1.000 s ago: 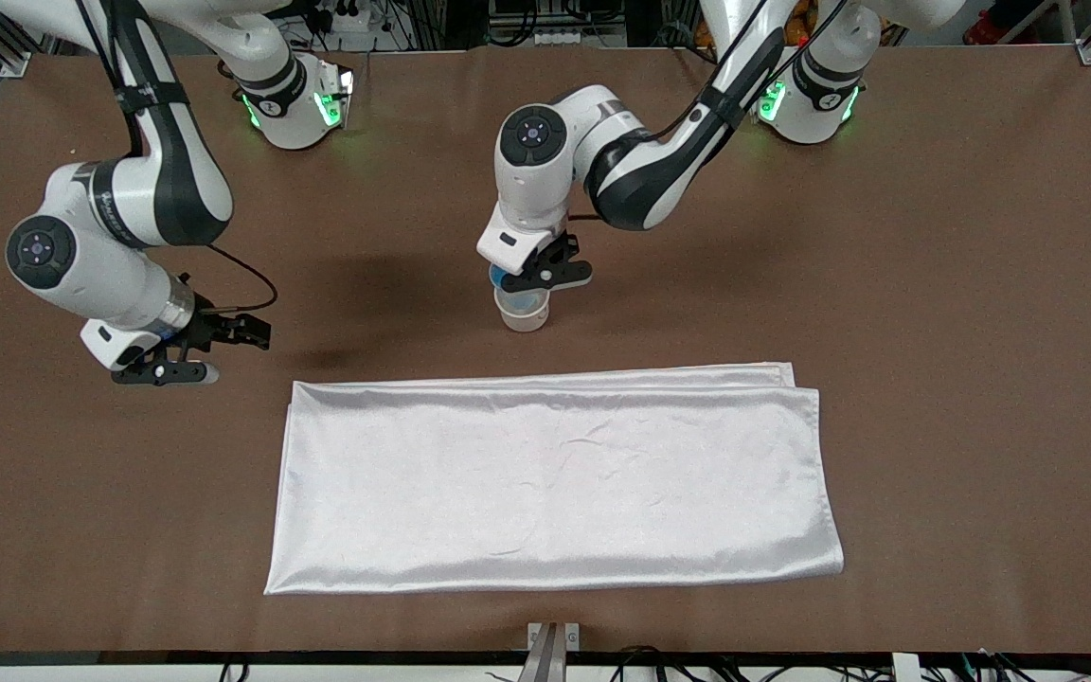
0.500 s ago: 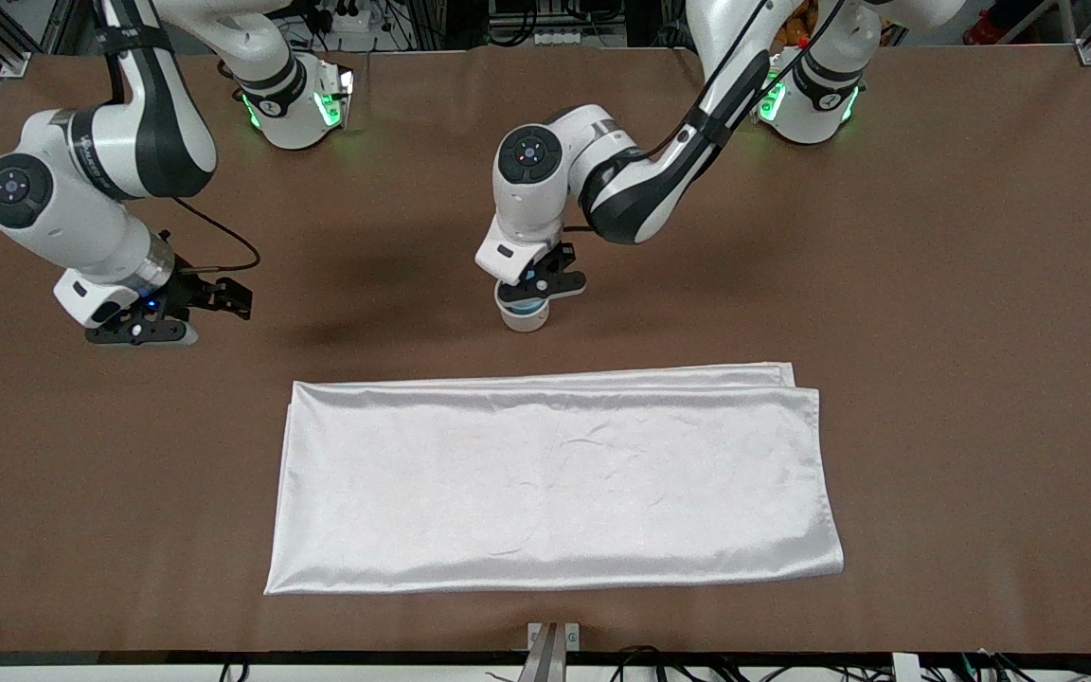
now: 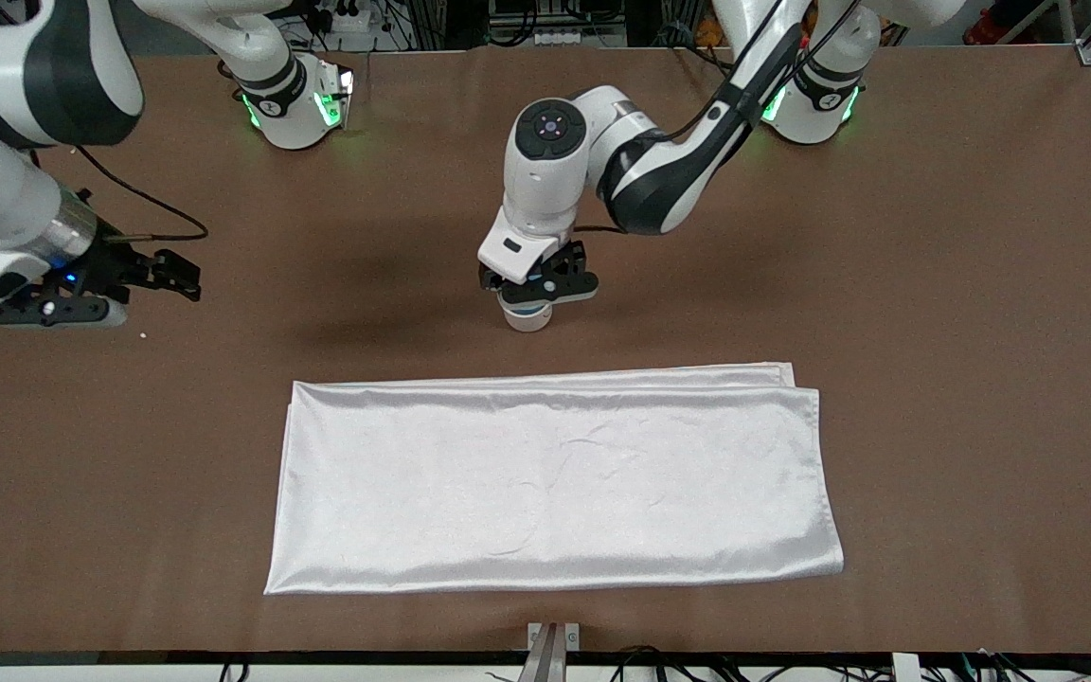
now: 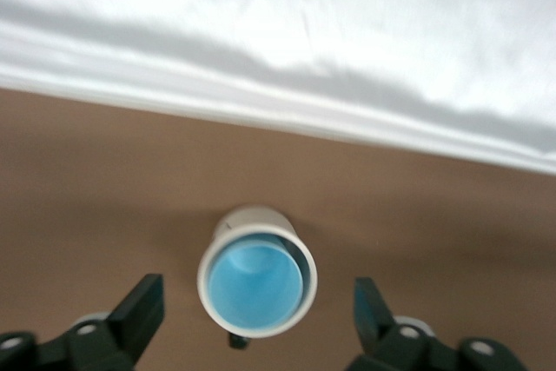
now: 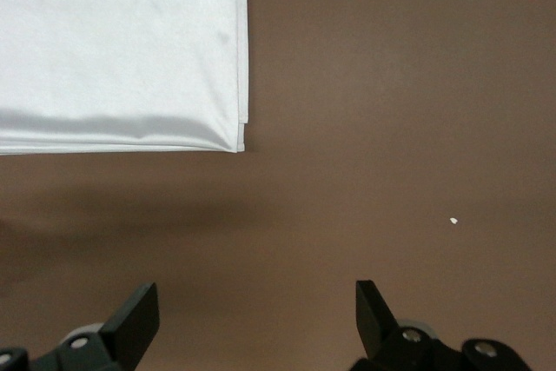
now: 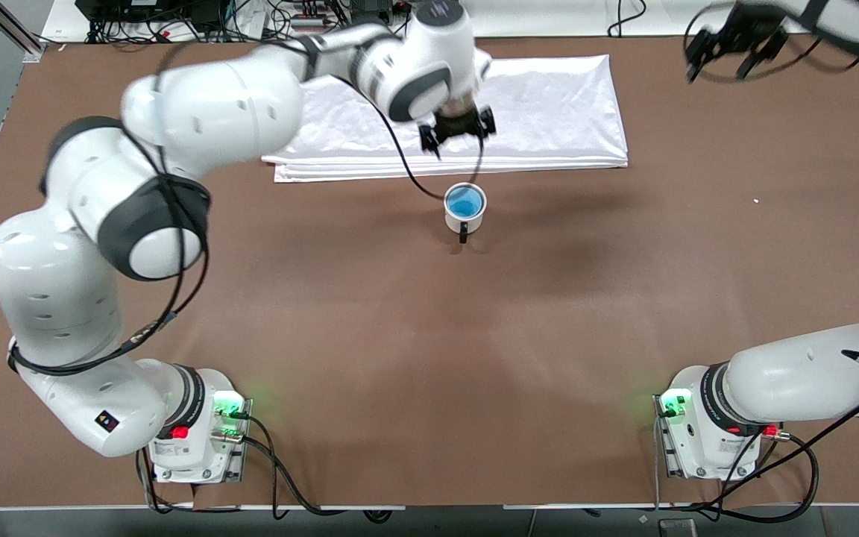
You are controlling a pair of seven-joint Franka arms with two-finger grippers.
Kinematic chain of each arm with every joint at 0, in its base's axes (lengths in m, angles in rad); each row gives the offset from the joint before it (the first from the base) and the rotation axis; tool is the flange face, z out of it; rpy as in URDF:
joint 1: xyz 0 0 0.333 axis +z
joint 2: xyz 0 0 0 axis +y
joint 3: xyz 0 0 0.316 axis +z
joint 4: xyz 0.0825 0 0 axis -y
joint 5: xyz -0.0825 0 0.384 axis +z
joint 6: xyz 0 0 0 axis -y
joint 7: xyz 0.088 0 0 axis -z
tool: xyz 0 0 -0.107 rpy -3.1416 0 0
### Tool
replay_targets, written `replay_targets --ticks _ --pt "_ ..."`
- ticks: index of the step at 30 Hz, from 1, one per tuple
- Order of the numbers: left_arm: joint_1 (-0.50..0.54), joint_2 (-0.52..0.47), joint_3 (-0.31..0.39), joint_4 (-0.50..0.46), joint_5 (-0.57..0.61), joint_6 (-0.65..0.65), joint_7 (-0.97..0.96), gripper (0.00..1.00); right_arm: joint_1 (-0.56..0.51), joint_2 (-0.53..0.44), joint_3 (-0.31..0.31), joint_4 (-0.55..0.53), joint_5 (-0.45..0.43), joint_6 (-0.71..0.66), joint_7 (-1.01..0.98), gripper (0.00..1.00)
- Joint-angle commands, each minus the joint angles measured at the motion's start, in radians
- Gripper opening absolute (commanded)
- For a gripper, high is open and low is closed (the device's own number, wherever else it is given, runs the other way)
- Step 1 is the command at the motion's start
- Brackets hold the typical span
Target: Place blue cup into white mug on table
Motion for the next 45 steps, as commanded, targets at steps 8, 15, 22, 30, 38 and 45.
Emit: replay_targets --ticks 8,15,22,30,38,45 --pt "0.212 -0.226 -0.003 -0.020 0.023 -0.177 0.321 1.00 -0.028 0.006 0.025 0.252 -0.009 -0.166 -0.059 1.00" --pt "0.331 -0.289 -0.003 -0.013 0.023 -0.249 0.475 1.00 -0.068 0.012 0.024 0.289 -0.009 -0.166 -0.151 1.00" --pt "0.417 -0.335 -0.002 -0.011 0.023 -0.285 0.496 1.00 -0.069 0.012 0.024 0.298 -0.012 -0.169 -0.165 1.00" --pt "0.498 -0.354 -0.007 -0.011 0.021 -0.335 0.529 1.00 -0.068 0.013 0.024 0.294 -0.016 -0.169 -0.165 1.00" --pt "0.541 -0.355 0.006 -0.008 0.021 -0.351 0.529 1.00 -0.060 0.015 0.024 0.289 -0.045 -0.169 -0.165 1.00" --pt "0.595 -0.380 0.012 0.003 0.007 -0.365 0.584 1.00 -0.058 0.029 0.024 0.289 -0.047 -0.169 -0.165 1.00"
